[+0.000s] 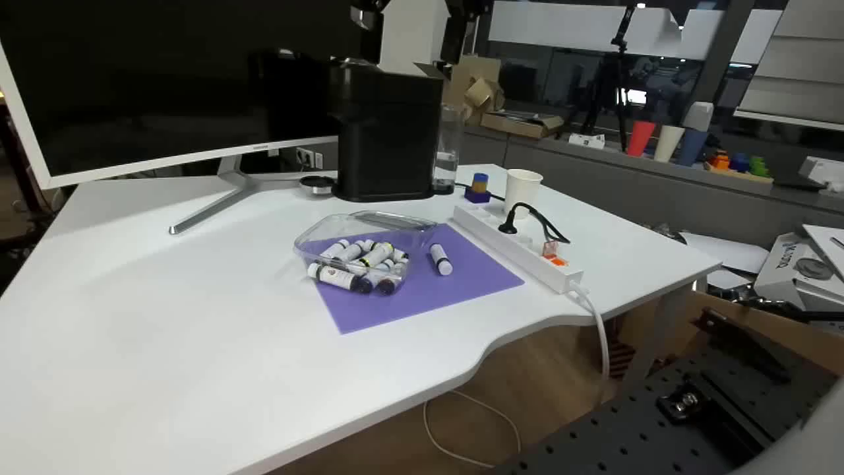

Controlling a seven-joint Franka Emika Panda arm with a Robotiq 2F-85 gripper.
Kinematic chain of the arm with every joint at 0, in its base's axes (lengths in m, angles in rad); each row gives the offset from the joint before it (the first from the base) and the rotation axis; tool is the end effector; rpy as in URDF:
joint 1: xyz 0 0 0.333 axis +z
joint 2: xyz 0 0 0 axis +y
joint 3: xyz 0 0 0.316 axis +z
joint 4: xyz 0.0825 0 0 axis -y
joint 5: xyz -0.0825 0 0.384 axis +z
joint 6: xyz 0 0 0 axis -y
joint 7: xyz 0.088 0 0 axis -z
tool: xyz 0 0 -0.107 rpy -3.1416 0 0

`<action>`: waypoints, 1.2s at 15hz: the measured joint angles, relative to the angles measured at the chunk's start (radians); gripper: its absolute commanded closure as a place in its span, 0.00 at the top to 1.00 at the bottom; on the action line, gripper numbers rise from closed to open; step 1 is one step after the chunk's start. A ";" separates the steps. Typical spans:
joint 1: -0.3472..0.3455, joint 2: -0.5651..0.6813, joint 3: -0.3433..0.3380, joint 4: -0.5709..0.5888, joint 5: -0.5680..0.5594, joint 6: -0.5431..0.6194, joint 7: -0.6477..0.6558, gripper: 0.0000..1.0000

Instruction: Turn on the extension cord

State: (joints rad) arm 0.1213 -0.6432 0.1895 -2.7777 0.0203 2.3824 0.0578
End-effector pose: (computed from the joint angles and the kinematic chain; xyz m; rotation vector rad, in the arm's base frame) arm 0.3416 0.1057 0.4141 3.0431 0.3305 0.3885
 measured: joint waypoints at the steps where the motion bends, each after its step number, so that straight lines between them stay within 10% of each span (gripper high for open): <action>1: 0.000 0.000 0.000 0.000 0.000 0.000 0.000 1.00; 18: -0.023 -0.001 -0.075 0.000 -0.001 0.000 -0.008 1.00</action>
State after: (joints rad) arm 0.0987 -0.6446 0.1144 -2.7774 0.0196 2.3825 0.0496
